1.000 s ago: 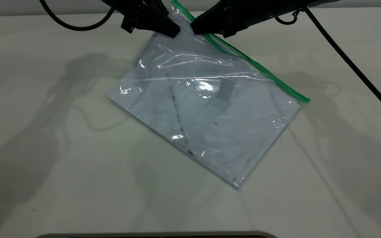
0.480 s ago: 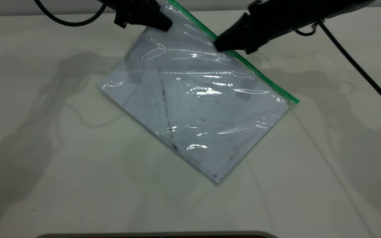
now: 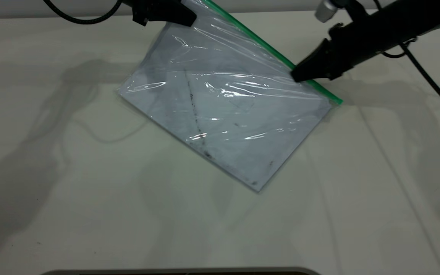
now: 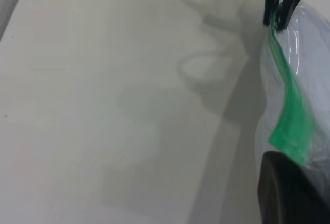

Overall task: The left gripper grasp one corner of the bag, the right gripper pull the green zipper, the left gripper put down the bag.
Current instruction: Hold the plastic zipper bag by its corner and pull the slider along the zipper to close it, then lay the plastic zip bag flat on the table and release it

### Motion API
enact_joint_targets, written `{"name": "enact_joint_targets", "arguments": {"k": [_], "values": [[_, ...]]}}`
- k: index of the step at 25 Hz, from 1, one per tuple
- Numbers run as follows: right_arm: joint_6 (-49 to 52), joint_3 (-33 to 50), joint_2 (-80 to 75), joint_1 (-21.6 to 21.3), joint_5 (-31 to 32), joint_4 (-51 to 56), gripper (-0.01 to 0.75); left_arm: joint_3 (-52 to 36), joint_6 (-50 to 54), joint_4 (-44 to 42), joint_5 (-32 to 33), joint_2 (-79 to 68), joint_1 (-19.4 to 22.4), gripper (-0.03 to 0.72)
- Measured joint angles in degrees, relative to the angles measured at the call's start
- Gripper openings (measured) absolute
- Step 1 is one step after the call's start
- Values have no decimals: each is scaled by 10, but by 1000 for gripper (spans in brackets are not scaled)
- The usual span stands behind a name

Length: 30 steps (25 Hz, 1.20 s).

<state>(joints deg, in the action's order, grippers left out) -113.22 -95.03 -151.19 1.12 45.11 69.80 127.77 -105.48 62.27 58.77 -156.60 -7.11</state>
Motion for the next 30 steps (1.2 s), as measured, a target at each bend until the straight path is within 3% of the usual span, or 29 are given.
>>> {"name": "enact_joint_targets", "arguments": {"k": [10, 20, 23, 26, 28, 30], "values": [[82, 0, -6, -57, 6, -102, 32, 0, 0, 5, -23, 0, 1, 53], [98, 1, -2, -64, 17, -95, 64, 0, 10, 3, 4, 0, 1, 53], [98, 2, 15, -69, 11, -101, 158, 0, 60, -29, 6, 2, 7, 53], [99, 4, 50, -73, 19, -90, 329, 0, 138, -70, 4, 1, 10, 64], [101, 4, 80, -71, 41, -68, 451, 0, 184, -91, 3, -4, 8, 87], [113, 4, 113, -66, 71, -57, 524, 0, 222, -103, -1, -12, 4, 144]]}}
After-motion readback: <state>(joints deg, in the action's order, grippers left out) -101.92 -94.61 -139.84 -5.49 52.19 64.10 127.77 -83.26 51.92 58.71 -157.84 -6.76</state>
